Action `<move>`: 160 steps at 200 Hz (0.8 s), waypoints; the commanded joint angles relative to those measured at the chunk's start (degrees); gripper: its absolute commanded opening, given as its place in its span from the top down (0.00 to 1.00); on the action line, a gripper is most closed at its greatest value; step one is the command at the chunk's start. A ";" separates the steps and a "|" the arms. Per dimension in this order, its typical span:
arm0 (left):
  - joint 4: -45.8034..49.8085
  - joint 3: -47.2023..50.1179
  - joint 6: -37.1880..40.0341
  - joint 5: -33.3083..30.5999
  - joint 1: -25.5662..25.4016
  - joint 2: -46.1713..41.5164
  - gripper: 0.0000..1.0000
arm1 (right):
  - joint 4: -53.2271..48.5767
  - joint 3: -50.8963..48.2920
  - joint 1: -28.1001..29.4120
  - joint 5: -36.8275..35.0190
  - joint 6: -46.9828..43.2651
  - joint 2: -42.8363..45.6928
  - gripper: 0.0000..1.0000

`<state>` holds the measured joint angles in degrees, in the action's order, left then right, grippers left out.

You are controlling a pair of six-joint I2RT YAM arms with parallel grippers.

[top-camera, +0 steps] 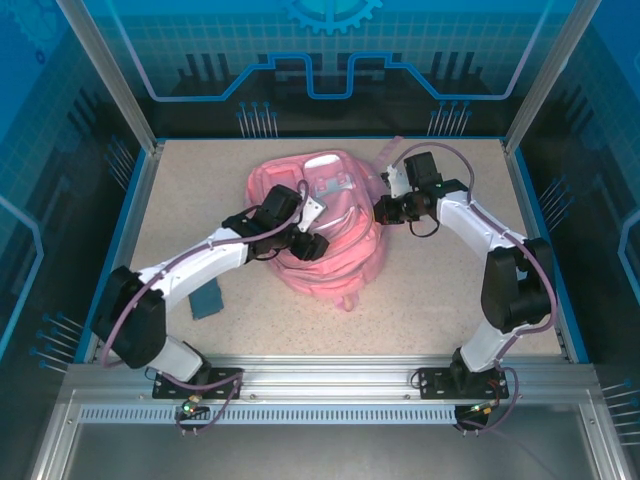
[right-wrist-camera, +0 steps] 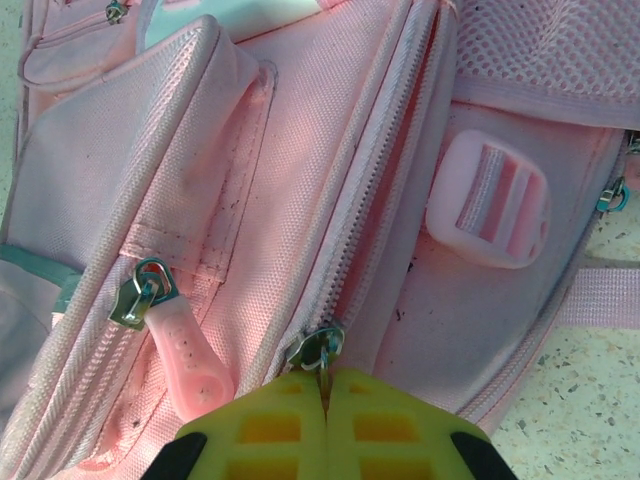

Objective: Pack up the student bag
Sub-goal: Unzip the student bag at the top-center of the table.

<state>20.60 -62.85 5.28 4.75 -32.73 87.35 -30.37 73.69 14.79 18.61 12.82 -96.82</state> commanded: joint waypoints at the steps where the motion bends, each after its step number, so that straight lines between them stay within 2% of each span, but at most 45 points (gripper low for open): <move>1: -1.03 -2.34 3.79 4.54 -0.06 3.20 0.33 | 0.93 2.77 -0.46 2.48 -0.69 -0.37 1.00; 17: -1.92 -2.93 4.39 4.56 -0.39 4.89 0.33 | 0.82 2.77 -0.45 2.61 -0.83 -0.36 1.00; 35: -1.93 -4.26 4.58 2.69 -0.40 6.74 0.39 | 0.62 2.83 -0.45 2.96 -1.00 -0.39 1.00; 51: -2.04 -5.15 4.48 1.78 -0.45 7.90 0.49 | 0.49 2.79 -0.46 3.32 -1.02 -0.48 1.00; 73: -2.91 -5.60 3.63 0.58 -0.42 8.77 0.68 | 0.07 2.59 -0.35 3.87 -1.11 -0.30 1.00; 101: -5.11 -5.53 1.30 -1.66 -0.65 8.63 0.84 | -1.11 1.28 0.95 2.91 -1.74 0.93 1.00; 160: -8.65 -5.92 -6.68 -5.12 -1.91 8.53 0.97 | -1.00 -8.09 11.12 -5.34 -0.28 8.80 1.00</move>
<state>19.88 -66.48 4.19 3.11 -34.35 95.15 -28.34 69.91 19.03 11.16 12.05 -93.71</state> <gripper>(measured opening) 0.097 0.056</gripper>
